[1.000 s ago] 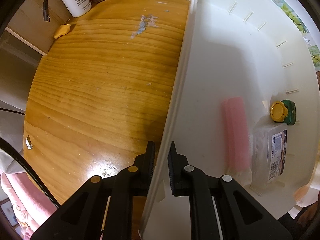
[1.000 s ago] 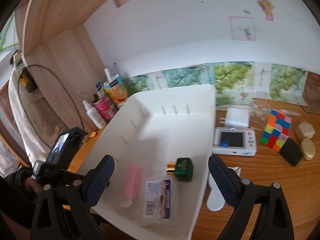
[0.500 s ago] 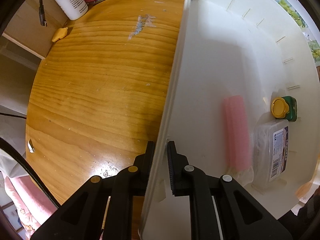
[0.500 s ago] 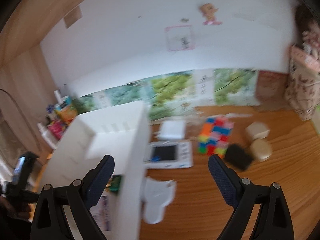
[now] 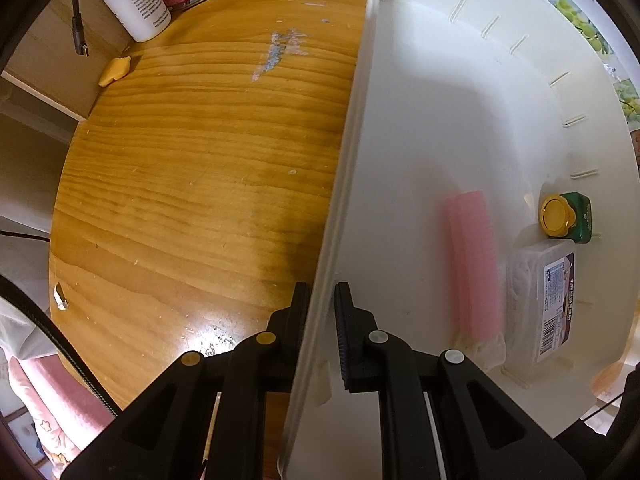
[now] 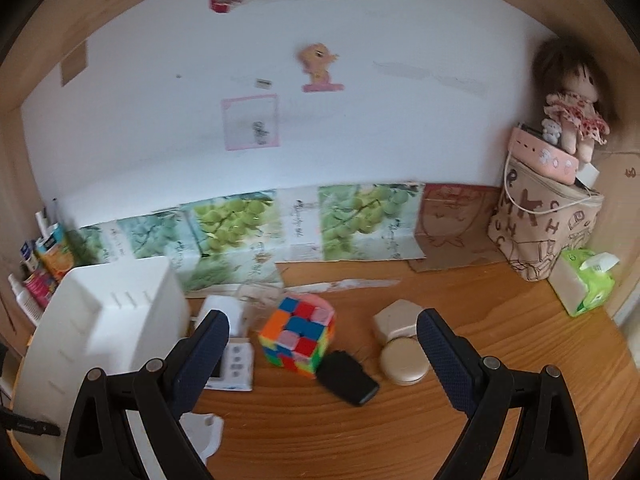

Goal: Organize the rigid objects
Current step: 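Move the right tool to the black charger and grasp it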

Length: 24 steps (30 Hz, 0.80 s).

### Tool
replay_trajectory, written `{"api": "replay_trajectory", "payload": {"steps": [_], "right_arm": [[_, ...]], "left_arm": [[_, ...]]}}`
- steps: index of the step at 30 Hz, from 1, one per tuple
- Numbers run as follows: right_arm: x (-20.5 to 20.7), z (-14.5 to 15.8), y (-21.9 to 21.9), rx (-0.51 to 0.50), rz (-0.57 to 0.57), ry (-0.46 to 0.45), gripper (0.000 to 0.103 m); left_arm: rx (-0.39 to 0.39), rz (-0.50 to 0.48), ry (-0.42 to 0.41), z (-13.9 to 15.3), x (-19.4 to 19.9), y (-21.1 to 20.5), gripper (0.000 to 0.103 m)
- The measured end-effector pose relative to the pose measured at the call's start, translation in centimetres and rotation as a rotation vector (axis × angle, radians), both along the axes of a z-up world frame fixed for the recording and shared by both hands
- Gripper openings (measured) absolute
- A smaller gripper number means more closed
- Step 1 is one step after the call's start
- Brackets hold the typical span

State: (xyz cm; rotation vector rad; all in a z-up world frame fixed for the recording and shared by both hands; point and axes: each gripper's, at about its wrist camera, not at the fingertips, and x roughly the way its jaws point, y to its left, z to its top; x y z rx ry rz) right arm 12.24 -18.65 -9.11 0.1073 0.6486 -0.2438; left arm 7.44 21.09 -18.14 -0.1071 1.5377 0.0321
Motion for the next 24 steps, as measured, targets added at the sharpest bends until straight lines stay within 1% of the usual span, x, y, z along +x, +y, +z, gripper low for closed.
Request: {"api": "replay_trajectory", "payload": {"steps": [3, 8, 13, 18, 19, 20, 24], "right_arm": [[0.6, -1.0, -0.6, 0.005, -0.006, 0.035, 0.095], [1.4, -3.0, -1.3, 0.063, -0.024, 0.083, 0.095], [2.4, -5.9, -1.4, 0.093, -0.041, 0.174, 0.095], [3.1, -8.0, -1.6, 0.108, -0.077, 0.251, 0.095], [3.3, -8.5, -1.7, 0.107, -0.09, 0.266, 0.095], [3.4, -8.8, -1.8, 0.106, -0.095, 0.269, 0.091], [4.1, -10.3, -2.4, 0.105, -0.129, 0.329, 0.084]], "left_arm": [[0.0, 0.0, 0.0, 0.0, 0.1, 0.0, 0.014], [-0.008, 0.008, 0.0, 0.1, 0.1, 0.1, 0.014], [-0.015, 0.014, 0.001, 0.1, 0.1, 0.5, 0.014], [-0.019, 0.018, 0.003, 0.0, 0.0, 0.8, 0.014], [-0.019, 0.018, 0.004, 0.0, 0.0, 0.8, 0.014], [-0.019, 0.018, 0.006, 0.0, 0.1, 0.9, 0.014], [-0.02, 0.016, 0.01, -0.1, 0.2, 1.1, 0.014]]}}
